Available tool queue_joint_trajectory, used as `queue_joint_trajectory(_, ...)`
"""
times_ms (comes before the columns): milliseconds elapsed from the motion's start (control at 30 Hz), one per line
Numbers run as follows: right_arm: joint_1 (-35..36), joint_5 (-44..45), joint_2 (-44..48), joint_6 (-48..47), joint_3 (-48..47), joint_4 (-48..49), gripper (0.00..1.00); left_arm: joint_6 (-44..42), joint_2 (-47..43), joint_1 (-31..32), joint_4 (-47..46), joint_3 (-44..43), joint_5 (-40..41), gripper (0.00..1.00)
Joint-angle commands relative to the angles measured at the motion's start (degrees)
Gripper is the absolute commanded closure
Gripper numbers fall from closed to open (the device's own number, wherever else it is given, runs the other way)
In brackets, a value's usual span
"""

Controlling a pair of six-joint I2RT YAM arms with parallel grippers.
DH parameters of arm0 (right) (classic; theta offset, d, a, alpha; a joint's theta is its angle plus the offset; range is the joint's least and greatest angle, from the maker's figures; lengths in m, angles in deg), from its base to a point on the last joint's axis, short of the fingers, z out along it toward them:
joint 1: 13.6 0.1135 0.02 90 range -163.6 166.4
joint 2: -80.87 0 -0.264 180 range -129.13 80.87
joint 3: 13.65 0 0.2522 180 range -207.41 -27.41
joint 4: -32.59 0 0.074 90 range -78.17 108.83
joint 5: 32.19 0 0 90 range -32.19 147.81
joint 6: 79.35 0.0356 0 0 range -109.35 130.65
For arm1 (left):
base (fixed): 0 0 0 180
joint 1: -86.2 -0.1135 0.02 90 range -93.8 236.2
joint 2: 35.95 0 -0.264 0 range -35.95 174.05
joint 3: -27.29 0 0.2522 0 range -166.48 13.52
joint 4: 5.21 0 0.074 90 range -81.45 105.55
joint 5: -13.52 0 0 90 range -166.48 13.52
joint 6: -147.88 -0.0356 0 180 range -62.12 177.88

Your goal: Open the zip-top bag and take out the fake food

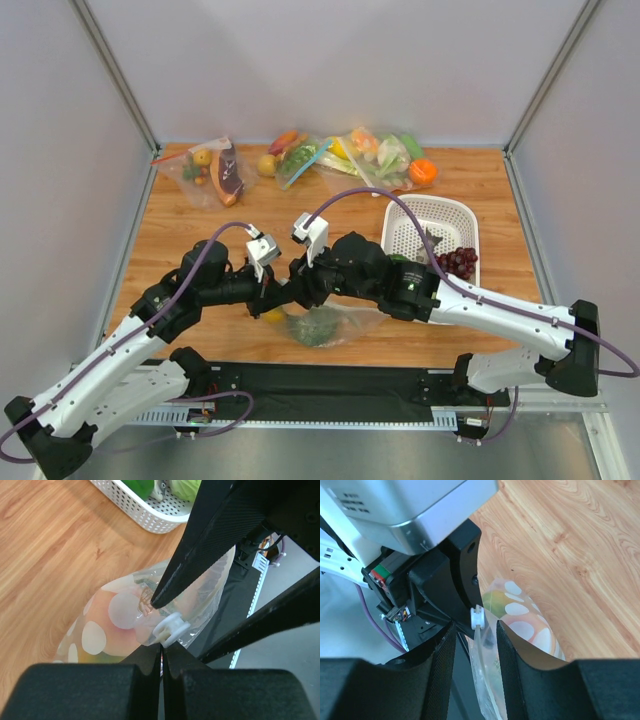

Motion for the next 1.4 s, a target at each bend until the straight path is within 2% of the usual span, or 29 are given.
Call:
queue_joint_trajectory(0, -0.13, -0.6, -0.97, 0.59, -2.15, 4.74, 0.6, -1.06, -0.49, 0.27, -0.08, -0.93, -2.82, 1.0)
queue_joint_trajectory(300, -0.13, 1.68, -1.23, -1.07, -2.42, 5.1, 0.6, -1.49, -1.28, 0.27, -0.16, -0.75, -3.26, 1.0)
queue_joint_trajectory(433, -0.57, 1.16, -0.8, -1.69, -1.98, 5.71, 0.65, -1.32, -1.37, 0.27, -0.25, -0.57, -3.61, 1.0)
queue_joint_trajectory(533, -1.01, 0.63, -0.62, -1.95, -1.89, 6.06, 0.78, -1.32, -1.46, 0.27, -0.43, -0.49, -4.05, 1.0)
queue_joint_trajectory(567, -1.19, 0.63, -0.45, -2.13, -1.63, 6.5, 0.86, -1.32, -1.46, 0.27, -0.43, -0.49, -4.14, 1.0)
queue_joint_trajectory(700, -1.71, 0.63, -0.18, -2.13, -1.19, 6.85, 0.99, -1.32, -1.72, 0.27, -0.43, -0.4, -4.4, 1.0)
queue_joint_trajectory(1067, -2.42, 1.95, 2.8, -2.48, 1.19, 5.8, 1.0, -1.93, -2.51, 0.27, -0.34, -0.66, -3.08, 0.99)
queue_joint_trajectory(1100, -2.42, 1.86, 2.98, -2.48, 1.54, 5.89, 1.0, -2.02, -2.78, 0.27, -0.6, -1.01, -2.82, 0.96)
queue_joint_trajectory(1167, -2.42, 1.86, 3.68, -2.04, 1.89, 5.97, 1.0, -2.89, -3.04, 0.27, -0.69, -1.45, -1.51, 0.82)
queue_joint_trajectory(1200, -2.42, 1.86, 3.86, -1.96, 2.06, 5.97, 1.0, -3.42, -3.13, 0.27, -0.26, -2.15, -0.98, 0.7)
queue_joint_trajectory(1300, -2.42, 1.6, 5.0, -1.6, 2.94, 6.33, 1.0, -5.27, -2.78, 0.27, 0.54, -3.56, 1.22, 0.49)
queue_joint_trajectory(1367, -2.42, 1.33, 5.7, -1.52, 3.73, 6.59, 1.0, -5.97, -2.52, 0.27, 0.36, -5.05, 0.88, 0.47)
